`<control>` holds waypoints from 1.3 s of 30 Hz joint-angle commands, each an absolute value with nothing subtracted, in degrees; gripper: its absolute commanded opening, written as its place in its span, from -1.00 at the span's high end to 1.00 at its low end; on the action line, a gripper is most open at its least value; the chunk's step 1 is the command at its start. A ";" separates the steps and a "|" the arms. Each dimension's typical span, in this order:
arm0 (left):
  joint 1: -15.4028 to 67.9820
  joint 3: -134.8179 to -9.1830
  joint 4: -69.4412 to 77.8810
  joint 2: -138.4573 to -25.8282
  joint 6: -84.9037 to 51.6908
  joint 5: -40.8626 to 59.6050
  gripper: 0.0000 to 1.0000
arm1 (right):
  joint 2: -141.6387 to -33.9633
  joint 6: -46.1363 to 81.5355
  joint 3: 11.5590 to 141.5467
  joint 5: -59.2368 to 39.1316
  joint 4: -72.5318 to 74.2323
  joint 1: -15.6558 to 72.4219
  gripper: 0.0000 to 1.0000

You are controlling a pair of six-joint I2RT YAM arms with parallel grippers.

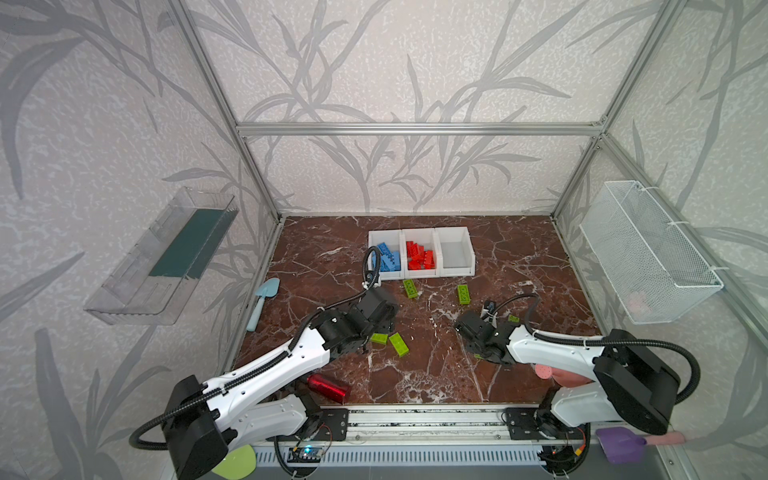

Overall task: Sort the legos into containers by color
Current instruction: 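Close the right gripper on the lime-green brick and lift it, then drop the green brick in the empty far compartment while the left gripper grasps another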

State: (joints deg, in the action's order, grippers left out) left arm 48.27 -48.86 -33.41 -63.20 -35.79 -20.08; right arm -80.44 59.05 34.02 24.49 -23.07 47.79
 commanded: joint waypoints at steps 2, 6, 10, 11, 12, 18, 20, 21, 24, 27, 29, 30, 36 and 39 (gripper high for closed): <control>48.43 -47.40 -34.64 -61.48 -37.17 -21.71 -0.49 | -78.16 56.46 34.74 24.96 -23.51 48.16 0.53; 48.43 -45.88 -34.18 -60.70 -37.88 -21.05 -0.50 | -77.55 53.26 36.26 25.57 -22.59 48.08 0.59; 48.43 -44.03 -33.49 -60.37 -38.58 -20.10 -0.50 | -77.37 48.28 39.78 24.74 -22.35 46.64 0.59; 48.44 -43.59 -33.35 -60.38 -38.84 -19.91 -0.49 | -77.25 46.64 40.85 23.73 -21.93 45.77 0.59; 48.43 -43.22 -33.25 -60.38 -38.93 -19.65 -0.49 | -77.12 45.18 41.95 22.23 -21.53 44.45 0.59; 48.43 -41.17 -32.26 -60.52 -39.56 -18.81 -0.50 | -77.72 34.56 49.84 13.45 -17.96 36.36 0.60; 48.43 -40.47 -31.79 -60.62 -39.80 -18.37 -0.50 | -78.98 31.75 53.05 11.17 -17.11 33.68 0.61; 48.43 -40.07 -31.44 -60.69 -39.88 -18.37 -0.50 | -79.81 30.42 54.55 9.61 -16.38 32.35 0.61; 48.43 -38.52 -29.19 -61.90 -39.40 -18.80 -0.50 | -83.80 26.31 59.09 5.89 -13.52 28.93 0.61; 48.36 -39.00 -29.17 -64.90 -39.29 -19.34 -0.55 | -89.01 23.05 64.59 5.46 -13.15 26.42 0.62; 48.33 -39.46 -28.95 -66.49 -39.50 -19.36 -0.60 | -92.46 21.79 68.57 4.36 -13.52 24.69 0.62; 48.30 -39.45 -28.77 -67.07 -39.97 -19.46 -0.64 | -94.11 21.31 70.32 3.76 -13.46 23.77 0.62; 48.25 -39.00 -26.29 -69.65 -41.56 -19.06 -0.81 | -104.28 19.44 79.86 -1.43 -13.10 19.57 0.63; 48.16 -38.79 -25.96 -70.70 -42.63 -19.09 -0.83 | -109.02 18.57 84.45 -4.19 -13.63 18.65 0.63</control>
State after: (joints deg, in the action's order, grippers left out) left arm 48.27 -39.13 -27.03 -69.78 -40.49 -17.93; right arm -105.93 20.82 80.68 0.03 -13.50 19.44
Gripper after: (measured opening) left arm 0.912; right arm 0.340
